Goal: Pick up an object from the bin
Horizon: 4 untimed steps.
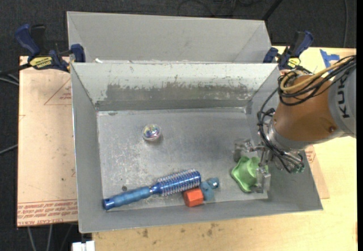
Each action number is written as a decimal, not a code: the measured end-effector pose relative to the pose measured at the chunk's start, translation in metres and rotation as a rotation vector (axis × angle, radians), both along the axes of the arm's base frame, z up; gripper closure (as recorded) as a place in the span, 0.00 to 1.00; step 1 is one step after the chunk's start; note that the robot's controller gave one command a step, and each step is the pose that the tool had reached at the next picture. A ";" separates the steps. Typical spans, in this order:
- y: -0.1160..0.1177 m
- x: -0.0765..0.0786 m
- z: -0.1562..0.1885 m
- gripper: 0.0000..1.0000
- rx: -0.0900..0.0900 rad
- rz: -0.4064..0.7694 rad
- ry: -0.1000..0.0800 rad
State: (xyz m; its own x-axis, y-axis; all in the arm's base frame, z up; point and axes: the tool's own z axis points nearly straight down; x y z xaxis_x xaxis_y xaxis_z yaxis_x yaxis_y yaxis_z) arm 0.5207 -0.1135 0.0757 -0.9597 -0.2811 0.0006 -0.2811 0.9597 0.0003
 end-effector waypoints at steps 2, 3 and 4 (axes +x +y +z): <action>-0.029 0.009 0.221 1.00 -0.003 0.007 -0.014; -0.003 0.031 0.026 1.00 0.005 0.244 0.004; -0.004 0.032 0.030 0.00 0.002 0.243 -0.002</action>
Offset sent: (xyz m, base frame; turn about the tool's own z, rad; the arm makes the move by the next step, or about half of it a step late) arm 0.0000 0.0000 0.0000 0.0000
